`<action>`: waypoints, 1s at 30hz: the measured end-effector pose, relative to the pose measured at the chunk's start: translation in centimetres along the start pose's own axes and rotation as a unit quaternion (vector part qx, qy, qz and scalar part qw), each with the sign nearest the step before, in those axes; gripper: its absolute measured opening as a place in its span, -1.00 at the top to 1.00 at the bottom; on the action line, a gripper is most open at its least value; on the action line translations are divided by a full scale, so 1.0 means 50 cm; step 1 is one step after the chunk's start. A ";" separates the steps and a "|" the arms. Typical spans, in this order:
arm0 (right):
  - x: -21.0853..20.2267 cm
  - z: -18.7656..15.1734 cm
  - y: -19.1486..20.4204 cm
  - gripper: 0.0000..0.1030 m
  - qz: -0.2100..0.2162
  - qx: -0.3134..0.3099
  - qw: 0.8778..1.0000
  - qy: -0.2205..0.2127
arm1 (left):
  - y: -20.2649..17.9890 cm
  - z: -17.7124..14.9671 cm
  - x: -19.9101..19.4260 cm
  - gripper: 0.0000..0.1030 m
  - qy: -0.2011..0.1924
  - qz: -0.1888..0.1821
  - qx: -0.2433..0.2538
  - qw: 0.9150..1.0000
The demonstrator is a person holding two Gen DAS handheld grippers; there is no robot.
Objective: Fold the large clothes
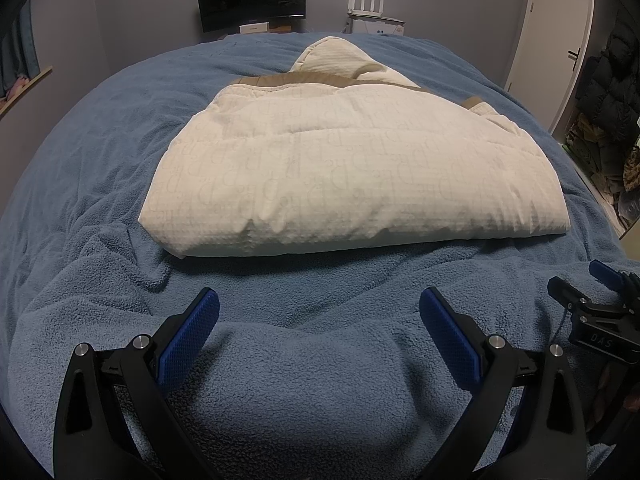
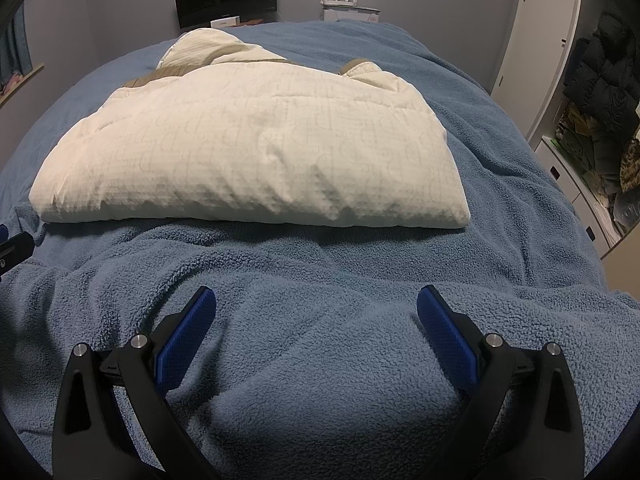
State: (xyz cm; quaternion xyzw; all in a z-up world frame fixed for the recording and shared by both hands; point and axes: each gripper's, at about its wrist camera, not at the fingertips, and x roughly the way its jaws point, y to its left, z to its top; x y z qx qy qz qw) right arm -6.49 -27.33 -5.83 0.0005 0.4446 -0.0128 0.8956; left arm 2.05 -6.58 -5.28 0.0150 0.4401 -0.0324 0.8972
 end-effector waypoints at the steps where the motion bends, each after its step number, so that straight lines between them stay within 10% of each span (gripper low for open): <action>1: 0.000 0.001 0.000 -0.85 0.000 0.000 1.000 0.000 | -0.002 -0.001 -0.001 -0.87 0.000 0.000 0.000 1.000; 30: 0.005 -0.008 -0.004 -0.86 -0.003 -0.004 1.000 0.004 | 0.003 0.003 0.004 -0.87 0.008 0.002 0.009 1.000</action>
